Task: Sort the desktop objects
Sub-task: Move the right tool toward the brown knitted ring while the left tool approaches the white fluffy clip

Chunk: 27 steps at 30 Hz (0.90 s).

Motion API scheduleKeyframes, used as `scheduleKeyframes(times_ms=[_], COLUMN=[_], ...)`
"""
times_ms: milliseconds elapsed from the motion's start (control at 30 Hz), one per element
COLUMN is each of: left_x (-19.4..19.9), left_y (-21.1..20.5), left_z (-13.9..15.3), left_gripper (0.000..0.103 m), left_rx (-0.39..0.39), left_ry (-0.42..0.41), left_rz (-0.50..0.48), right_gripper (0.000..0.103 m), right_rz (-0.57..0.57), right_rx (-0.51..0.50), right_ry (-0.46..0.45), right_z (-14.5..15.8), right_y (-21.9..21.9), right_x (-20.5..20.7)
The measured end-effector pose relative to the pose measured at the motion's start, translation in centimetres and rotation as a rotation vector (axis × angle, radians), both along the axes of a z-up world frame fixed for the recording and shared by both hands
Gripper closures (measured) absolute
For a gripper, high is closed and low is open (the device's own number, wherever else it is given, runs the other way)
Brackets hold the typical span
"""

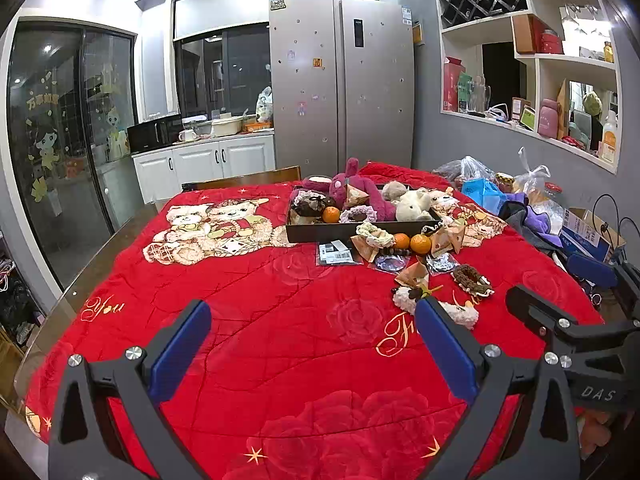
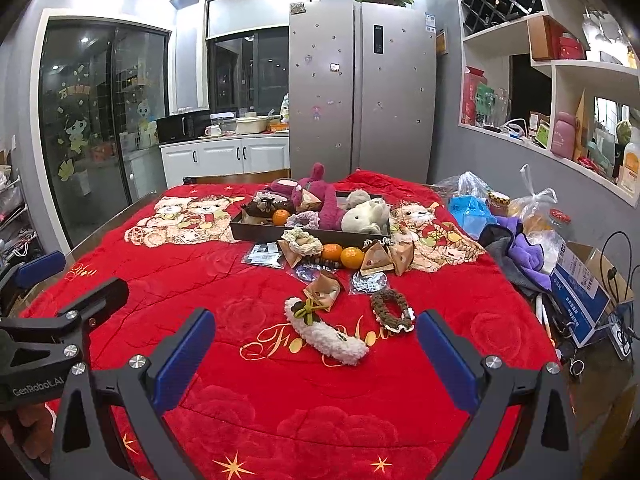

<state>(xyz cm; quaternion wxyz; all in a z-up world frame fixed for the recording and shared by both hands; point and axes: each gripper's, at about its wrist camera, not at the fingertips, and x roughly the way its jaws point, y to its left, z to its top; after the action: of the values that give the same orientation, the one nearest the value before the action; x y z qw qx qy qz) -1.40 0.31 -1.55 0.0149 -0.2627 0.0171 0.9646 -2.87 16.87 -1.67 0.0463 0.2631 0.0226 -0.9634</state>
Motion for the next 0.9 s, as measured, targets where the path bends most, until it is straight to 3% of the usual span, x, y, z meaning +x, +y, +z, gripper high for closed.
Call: scheduleKeyframes(times_ms=[467, 900], left_x=[-1.1, -4.1], left_y=[0.4, 1.8], left_z=[-1.6, -5.1], left_gripper=[0.0, 0.0], left_rx=[-0.001, 0.022], left_ry=[-0.036, -0.131], left_rz=[-0.036, -0.097], right_gripper=[0.0, 0.0], right_rz=[-0.015, -0.116], right_rx=[0.023, -0.001], right_ry=[-0.003, -0.055], right_z=[-0.6, -2.9], right_y=[0.8, 6.1], right_x=[-0.6, -2.9])
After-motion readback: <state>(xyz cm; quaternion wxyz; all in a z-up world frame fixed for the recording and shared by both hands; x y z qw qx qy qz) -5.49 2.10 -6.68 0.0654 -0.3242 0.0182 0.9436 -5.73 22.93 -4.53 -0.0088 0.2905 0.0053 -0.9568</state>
